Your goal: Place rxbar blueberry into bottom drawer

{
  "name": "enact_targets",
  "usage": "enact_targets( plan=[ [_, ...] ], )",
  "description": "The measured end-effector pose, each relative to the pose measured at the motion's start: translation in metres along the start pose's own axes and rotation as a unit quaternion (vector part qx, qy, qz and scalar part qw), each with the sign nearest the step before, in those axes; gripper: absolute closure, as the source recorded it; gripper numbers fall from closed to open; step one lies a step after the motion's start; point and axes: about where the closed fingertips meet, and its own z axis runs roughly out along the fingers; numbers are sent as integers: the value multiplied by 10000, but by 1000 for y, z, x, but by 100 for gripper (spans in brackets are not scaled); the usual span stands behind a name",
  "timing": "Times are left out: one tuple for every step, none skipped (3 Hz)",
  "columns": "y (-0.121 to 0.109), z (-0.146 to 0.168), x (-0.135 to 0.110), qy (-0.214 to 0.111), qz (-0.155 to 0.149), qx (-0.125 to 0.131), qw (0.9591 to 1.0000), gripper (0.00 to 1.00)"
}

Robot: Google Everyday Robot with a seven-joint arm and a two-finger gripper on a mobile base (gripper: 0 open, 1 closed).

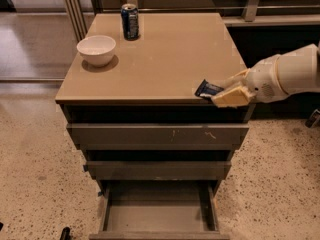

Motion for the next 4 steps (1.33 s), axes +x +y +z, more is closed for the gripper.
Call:
enact_targets(
  plan=[
    [41, -7, 30, -109, -400, -94, 9991, 100],
    [54, 32, 92, 113, -351, -504, 9981, 100],
    [70, 103, 163, 596, -149, -1242, 9904, 100],
    [75, 126, 180, 716, -116, -1457, 9867, 100]
  ],
)
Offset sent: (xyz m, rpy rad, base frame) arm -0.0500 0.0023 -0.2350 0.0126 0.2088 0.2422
